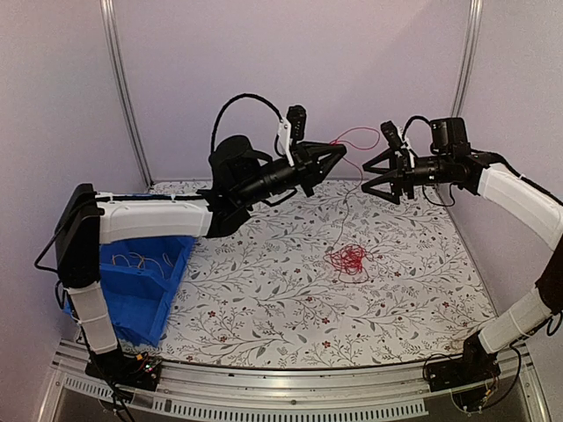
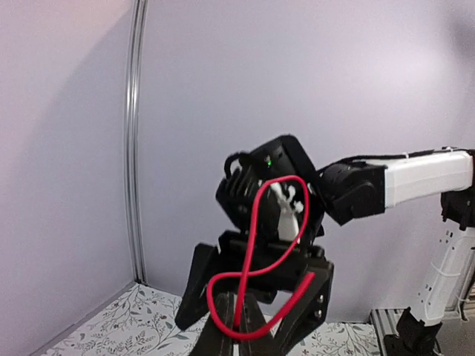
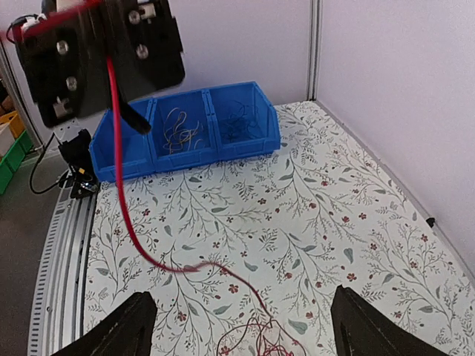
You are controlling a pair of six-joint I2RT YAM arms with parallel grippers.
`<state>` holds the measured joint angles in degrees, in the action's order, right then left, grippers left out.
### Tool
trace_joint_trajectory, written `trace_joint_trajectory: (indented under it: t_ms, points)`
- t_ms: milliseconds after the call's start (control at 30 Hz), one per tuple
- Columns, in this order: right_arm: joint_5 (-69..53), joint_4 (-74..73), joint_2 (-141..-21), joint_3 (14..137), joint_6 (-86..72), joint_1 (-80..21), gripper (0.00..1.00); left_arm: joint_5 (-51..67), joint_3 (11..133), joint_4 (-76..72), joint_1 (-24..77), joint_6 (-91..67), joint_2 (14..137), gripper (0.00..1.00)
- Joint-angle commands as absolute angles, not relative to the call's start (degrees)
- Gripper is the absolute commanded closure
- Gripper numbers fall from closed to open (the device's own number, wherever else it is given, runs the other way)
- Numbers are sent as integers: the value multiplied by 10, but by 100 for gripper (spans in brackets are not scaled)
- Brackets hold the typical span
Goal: Untangle the cables
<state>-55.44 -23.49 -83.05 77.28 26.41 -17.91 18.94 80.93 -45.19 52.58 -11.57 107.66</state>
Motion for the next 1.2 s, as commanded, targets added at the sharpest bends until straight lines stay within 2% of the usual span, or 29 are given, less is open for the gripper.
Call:
trace_joint_trajectory:
  t_ms: [0, 333, 467, 567, 700, 800, 867, 1167]
  points:
    - [-551, -135, -833, 674, 236, -181, 13, 137, 797, -462, 521, -97, 1012, 100]
    - [-458, -128, -964, 631, 286, -250, 11, 64, 778, -449, 522, -99, 983, 100]
    - [-446, -128, -1010, 636, 284, -272, 14, 42, 781, -442, 521, -98, 966, 100]
    - [-430, -131, -1033, 637, 279, -274, 17, -7, 820, -379, 522, -103, 950, 100]
    - [-413, -126, -1051, 631, 273, -275, 34, -56, 897, -277, 518, -83, 923, 100]
    - [-403, -143, -1076, 651, 267, -275, 55, -94, 950, -227, 514, -70, 907, 100]
    - [-397, -152, -1091, 663, 265, -275, 64, -110, 974, -213, 511, -55, 895, 100]
    - [-378, -176, -1119, 681, 255, -262, 80, -164, 1100, -136, 509, 42, 854, 100]
